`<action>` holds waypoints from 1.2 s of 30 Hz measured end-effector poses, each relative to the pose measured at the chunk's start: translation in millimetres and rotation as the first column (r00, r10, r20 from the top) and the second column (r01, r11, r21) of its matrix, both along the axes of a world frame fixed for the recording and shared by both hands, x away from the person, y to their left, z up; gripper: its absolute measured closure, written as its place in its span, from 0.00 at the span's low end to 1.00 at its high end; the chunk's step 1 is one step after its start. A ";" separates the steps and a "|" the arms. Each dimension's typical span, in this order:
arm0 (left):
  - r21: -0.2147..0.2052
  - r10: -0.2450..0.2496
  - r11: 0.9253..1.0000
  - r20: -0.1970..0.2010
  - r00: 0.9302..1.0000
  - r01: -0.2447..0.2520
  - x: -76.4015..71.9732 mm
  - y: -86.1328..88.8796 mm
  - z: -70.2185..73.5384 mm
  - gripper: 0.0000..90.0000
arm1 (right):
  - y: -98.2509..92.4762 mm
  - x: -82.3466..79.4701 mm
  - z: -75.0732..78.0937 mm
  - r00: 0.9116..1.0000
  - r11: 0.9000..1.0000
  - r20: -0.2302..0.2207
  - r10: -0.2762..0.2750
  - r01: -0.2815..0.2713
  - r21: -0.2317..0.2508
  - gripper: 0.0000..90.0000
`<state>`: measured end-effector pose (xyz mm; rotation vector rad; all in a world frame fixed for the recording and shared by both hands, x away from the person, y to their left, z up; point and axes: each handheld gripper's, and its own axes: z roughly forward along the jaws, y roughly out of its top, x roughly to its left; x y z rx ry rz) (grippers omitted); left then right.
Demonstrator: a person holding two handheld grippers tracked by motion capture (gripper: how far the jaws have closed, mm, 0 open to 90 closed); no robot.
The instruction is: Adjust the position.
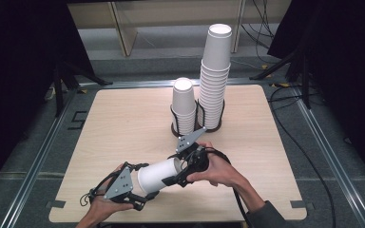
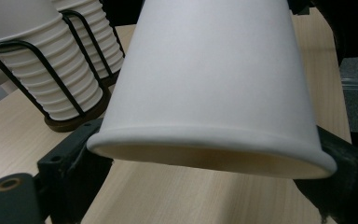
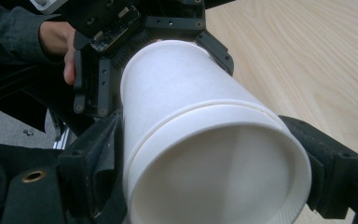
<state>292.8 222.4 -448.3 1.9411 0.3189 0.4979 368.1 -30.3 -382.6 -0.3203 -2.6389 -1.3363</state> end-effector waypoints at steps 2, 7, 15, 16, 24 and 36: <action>0.020 -0.005 1.000 0.012 1.000 0.004 0.0 0.0 0.1 0.11 | 0.6 0.1 -0.9 1.000 1.000 -0.005 0.006 -0.006 0.004 0.21; 0.029 -0.006 1.000 0.019 1.000 0.005 -0.3 -0.7 -0.2 0.11 | 1.4 -0.7 -3.4 0.999 1.000 -0.040 0.000 0.000 -0.009 0.21; 0.004 -0.014 1.000 0.000 1.000 0.014 0.7 0.7 -0.5 0.09 | -0.1 0.7 -3.5 0.998 1.000 -0.069 0.010 -0.008 0.017 0.24; -0.005 -0.016 1.000 -0.004 1.000 0.016 0.7 0.7 -0.9 0.09 | -0.7 0.7 -2.9 0.997 1.000 -0.073 0.012 -0.011 0.018 0.24; -0.138 -0.043 0.990 -0.025 0.999 0.039 2.5 6.7 0.3 0.04 | -6.4 6.0 -1.5 0.992 0.995 -0.124 0.024 -0.012 0.095 0.25; -0.233 -0.036 0.972 -0.020 0.999 0.031 2.6 12.1 4.3 0.05 | -9.9 10.9 -3.9 0.986 0.987 -0.161 0.050 -0.024 0.158 0.26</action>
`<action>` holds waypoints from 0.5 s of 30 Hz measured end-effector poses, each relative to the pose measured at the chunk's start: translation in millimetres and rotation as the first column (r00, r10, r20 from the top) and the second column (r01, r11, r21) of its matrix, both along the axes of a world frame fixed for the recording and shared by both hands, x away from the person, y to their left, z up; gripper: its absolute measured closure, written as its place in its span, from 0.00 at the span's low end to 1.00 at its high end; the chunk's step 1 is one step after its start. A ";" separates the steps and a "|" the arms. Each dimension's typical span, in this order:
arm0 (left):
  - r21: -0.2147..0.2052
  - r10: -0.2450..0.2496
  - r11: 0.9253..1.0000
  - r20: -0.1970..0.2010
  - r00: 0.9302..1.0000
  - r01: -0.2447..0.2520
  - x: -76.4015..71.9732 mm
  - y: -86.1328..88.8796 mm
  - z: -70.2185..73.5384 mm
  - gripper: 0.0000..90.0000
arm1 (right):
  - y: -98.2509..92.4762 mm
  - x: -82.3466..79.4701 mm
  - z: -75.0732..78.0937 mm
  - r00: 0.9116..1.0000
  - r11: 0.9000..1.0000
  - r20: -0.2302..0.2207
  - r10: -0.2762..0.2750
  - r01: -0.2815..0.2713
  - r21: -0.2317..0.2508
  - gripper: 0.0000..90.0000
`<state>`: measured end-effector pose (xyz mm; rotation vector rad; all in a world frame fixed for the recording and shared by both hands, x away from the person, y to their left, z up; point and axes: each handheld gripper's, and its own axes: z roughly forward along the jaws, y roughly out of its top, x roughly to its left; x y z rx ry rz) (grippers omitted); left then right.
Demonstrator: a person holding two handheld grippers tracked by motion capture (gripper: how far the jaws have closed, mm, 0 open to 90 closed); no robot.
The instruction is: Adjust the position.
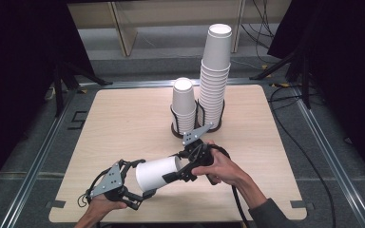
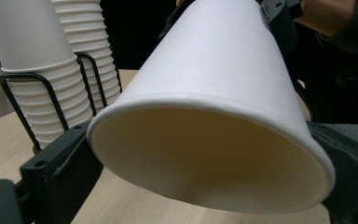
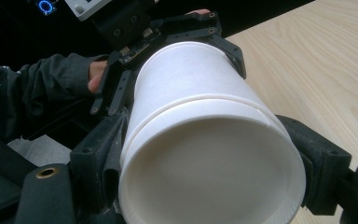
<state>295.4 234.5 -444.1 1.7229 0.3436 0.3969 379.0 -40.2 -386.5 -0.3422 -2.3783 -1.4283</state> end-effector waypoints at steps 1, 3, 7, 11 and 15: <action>0.003 -0.003 1.000 -0.001 1.000 0.003 0.1 0.4 0.3 0.05 | -0.2 0.8 -0.3 1.000 1.000 0.012 0.000 0.000 0.006 0.26; 0.012 -0.009 1.000 0.003 1.000 0.009 0.2 1.1 1.0 0.06 | -1.1 1.1 -0.3 1.000 1.000 0.000 0.003 -0.003 0.003 0.26; 0.021 -0.019 1.000 0.011 1.000 0.019 0.0 2.2 3.1 0.09 | -3.3 1.8 -1.3 1.000 1.000 -0.031 0.004 -0.004 0.003 0.26; 0.034 -0.026 0.999 0.019 0.999 0.025 -0.8 2.5 4.5 0.11 | -4.0 3.6 -2.7 0.999 1.000 -0.030 0.020 -0.019 0.013 0.26; 0.051 -0.032 0.998 0.029 0.999 0.030 -0.7 3.1 4.9 0.12 | -4.3 5.1 -5.2 0.999 1.000 -0.047 0.026 -0.025 0.016 0.25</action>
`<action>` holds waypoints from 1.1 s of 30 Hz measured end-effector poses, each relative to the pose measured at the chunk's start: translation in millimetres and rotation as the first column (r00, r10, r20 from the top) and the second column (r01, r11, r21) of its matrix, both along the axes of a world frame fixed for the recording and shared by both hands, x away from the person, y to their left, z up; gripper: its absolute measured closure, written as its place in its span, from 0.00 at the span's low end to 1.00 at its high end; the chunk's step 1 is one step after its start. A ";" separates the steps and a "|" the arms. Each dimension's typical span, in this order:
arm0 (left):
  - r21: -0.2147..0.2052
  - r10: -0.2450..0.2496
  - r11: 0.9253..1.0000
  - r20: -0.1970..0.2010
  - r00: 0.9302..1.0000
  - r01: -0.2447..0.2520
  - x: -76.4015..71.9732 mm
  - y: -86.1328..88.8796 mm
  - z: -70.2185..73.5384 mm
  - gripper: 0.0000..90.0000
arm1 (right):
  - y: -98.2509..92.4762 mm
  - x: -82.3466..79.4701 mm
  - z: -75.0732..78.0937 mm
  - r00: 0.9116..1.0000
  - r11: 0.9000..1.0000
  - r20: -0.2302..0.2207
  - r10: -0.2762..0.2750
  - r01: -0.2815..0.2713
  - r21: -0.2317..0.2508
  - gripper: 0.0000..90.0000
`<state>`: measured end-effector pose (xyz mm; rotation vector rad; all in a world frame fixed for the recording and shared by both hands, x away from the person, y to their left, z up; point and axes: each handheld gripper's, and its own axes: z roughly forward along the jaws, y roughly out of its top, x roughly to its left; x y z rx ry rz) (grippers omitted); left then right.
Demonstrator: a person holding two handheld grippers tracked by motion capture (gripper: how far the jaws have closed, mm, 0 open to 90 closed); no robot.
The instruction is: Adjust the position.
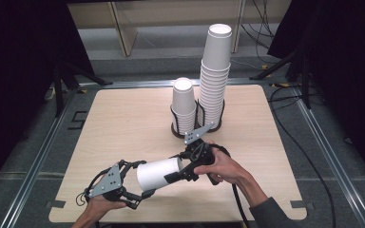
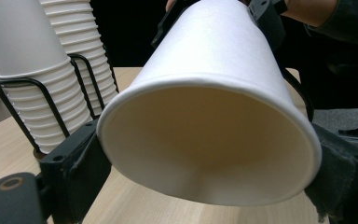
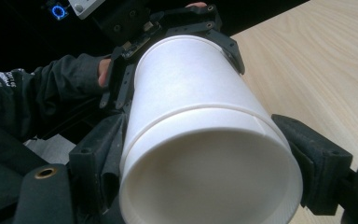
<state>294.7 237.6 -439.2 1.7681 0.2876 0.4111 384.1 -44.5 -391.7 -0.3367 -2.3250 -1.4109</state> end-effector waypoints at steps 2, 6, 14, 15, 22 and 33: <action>0.007 0.006 1.000 -0.005 1.000 -0.006 0.2 0.2 0.4 0.12 | -0.3 0.0 0.4 1.000 1.000 0.016 -0.014 0.014 -0.010 0.22; 0.054 0.027 0.998 -0.016 1.000 -0.026 1.8 -0.2 -1.6 0.12 | -2.2 -3.5 8.0 0.991 0.993 0.123 -0.046 0.059 -0.103 0.18; 0.141 0.040 0.990 -0.054 0.998 -0.032 1.4 -6.7 -2.7 0.12 | 7.1 -20.9 21.6 0.923 0.952 0.384 0.027 0.093 -0.290 0.18; 0.132 0.037 0.991 -0.057 0.998 -0.029 2.0 -7.9 -3.6 0.12 | 11.1 -24.3 20.2 0.912 0.941 0.408 0.048 0.096 -0.325 0.18; 0.177 0.053 0.984 -0.087 0.995 -0.037 2.8 -8.5 -1.4 0.12 | 25.1 -32.2 14.7 0.864 0.906 0.489 0.117 0.108 -0.408 0.18; 0.188 0.042 0.982 -0.110 0.993 -0.020 1.3 -11.0 0.7 0.12 | 38.0 -39.0 1.6 0.851 0.883 0.490 0.190 0.069 -0.464 0.18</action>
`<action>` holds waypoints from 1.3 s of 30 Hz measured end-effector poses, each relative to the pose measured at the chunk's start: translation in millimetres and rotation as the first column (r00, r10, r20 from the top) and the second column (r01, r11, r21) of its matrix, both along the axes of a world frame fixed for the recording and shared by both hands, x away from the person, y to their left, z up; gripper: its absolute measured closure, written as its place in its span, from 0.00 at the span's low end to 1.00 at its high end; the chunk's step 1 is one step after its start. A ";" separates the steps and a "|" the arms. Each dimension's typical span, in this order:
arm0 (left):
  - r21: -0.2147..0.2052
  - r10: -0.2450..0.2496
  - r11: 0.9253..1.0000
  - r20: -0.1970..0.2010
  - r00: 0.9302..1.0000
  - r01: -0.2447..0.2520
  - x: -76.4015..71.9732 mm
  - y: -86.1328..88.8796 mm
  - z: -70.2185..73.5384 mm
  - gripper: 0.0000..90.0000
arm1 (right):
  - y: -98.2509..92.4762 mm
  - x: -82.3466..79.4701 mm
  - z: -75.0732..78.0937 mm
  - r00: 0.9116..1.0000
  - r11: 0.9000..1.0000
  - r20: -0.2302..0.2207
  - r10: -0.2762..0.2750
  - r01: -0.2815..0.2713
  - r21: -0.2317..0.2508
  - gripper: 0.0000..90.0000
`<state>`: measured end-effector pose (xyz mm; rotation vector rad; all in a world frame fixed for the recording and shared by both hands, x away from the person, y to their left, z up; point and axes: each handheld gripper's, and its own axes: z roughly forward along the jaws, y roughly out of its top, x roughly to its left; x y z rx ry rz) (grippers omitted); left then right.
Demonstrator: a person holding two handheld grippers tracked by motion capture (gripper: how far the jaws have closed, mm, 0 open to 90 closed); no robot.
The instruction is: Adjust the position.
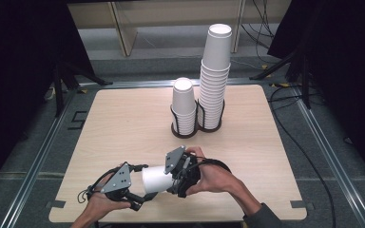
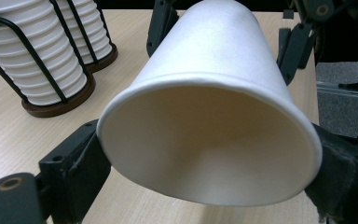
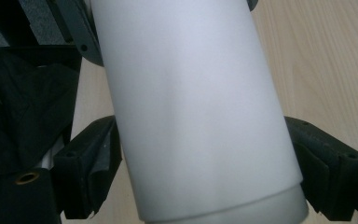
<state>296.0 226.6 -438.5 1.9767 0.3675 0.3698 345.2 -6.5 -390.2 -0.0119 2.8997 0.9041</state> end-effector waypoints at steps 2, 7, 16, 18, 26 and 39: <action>-0.010 -0.004 1.000 -0.004 1.000 0.004 0.6 0.4 -0.2 0.12 | 1.3 1.3 -1.5 1.000 1.000 0.019 0.011 -0.011 -0.006 0.18; -0.011 -0.015 1.000 -0.011 1.000 0.015 1.3 2.2 0.8 0.11 | 3.1 0.5 -4.2 1.000 1.000 0.009 0.007 -0.007 -0.011 0.19; -0.121 -0.028 0.992 -0.049 0.998 0.022 5.0 9.4 0.2 0.07 | -0.1 1.5 -4.3 0.999 0.999 0.002 0.048 -0.048 0.019 0.23; -0.190 -0.021 0.982 -0.057 0.998 0.010 7.3 12.5 -0.2 0.05 | -1.4 4.4 -4.6 0.998 0.997 0.004 0.058 -0.058 0.055 0.25; -0.336 -0.002 0.942 -0.082 0.997 -0.026 9.1 21.8 1.4 0.05 | -9.0 9.5 -0.1 0.998 0.987 -0.037 0.048 -0.042 0.157 0.26; -0.375 0.056 0.923 -0.097 0.994 -0.089 8.7 20.1 2.1 0.06 | -22.1 21.0 4.2 0.998 0.949 -0.060 0.031 -0.010 0.315 0.26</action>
